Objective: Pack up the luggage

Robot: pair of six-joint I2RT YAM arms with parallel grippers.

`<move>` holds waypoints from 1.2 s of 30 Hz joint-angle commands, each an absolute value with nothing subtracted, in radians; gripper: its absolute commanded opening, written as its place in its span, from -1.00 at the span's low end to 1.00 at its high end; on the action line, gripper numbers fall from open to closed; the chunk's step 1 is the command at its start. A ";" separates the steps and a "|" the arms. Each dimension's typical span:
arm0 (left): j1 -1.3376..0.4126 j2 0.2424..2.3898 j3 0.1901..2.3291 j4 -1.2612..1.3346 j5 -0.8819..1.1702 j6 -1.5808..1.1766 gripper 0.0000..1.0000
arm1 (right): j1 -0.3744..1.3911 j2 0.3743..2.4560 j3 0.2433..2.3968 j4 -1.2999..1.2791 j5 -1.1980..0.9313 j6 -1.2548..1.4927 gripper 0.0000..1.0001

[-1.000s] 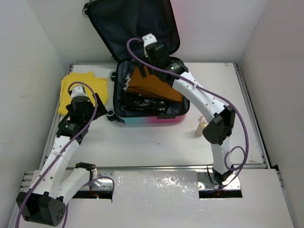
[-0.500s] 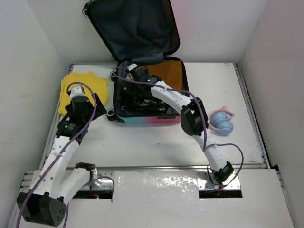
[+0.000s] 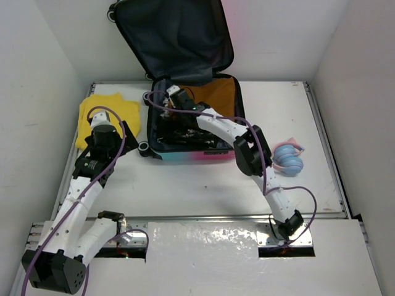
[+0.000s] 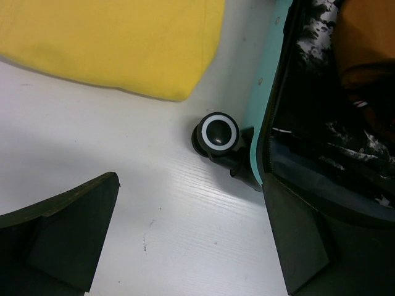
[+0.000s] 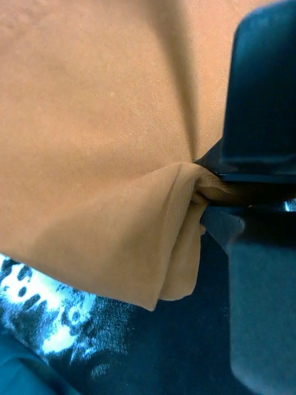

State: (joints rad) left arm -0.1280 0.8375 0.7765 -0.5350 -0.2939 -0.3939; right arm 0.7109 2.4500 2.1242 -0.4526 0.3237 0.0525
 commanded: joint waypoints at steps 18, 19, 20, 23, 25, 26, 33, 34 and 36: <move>-0.115 0.816 0.781 -0.499 -0.278 -0.380 0.99 | 0.765 2.169 1.888 0.027 0.169 0.143 -1.00; -0.115 0.816 0.781 -0.499 -0.276 -0.380 0.99 | 0.772 2.166 1.882 0.043 0.195 0.135 -1.00; -0.115 0.815 0.781 -0.497 -0.275 -0.380 1.00 | 0.778 2.167 1.885 0.055 0.193 0.132 -1.00; -0.115 0.816 0.781 -0.500 -0.273 -0.379 0.99 | 0.785 2.219 1.962 0.034 0.117 0.124 -1.00; -0.115 0.813 0.781 -0.497 -0.273 -0.379 0.99 | 0.807 2.258 2.006 0.003 0.123 0.062 -1.00; -0.115 0.810 0.781 -0.499 -0.273 -0.379 1.00 | 0.825 2.258 1.997 0.003 0.112 0.040 -1.00; -0.115 0.808 0.779 -0.499 -0.270 -0.376 1.00 | 0.836 2.341 2.031 -0.159 0.075 0.012 -0.45; -0.115 0.808 0.779 -0.497 -0.271 -0.376 1.00 | 0.836 2.338 2.008 -0.166 0.080 0.012 -0.26; -0.115 0.802 0.776 -0.497 -0.272 -0.376 1.00 | 0.836 2.298 1.909 -0.146 0.109 0.018 0.03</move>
State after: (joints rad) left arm -0.1272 0.8280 0.7765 -0.5346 -0.2756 -0.3893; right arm 0.8158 2.3466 1.9625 -0.1818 0.1497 0.0212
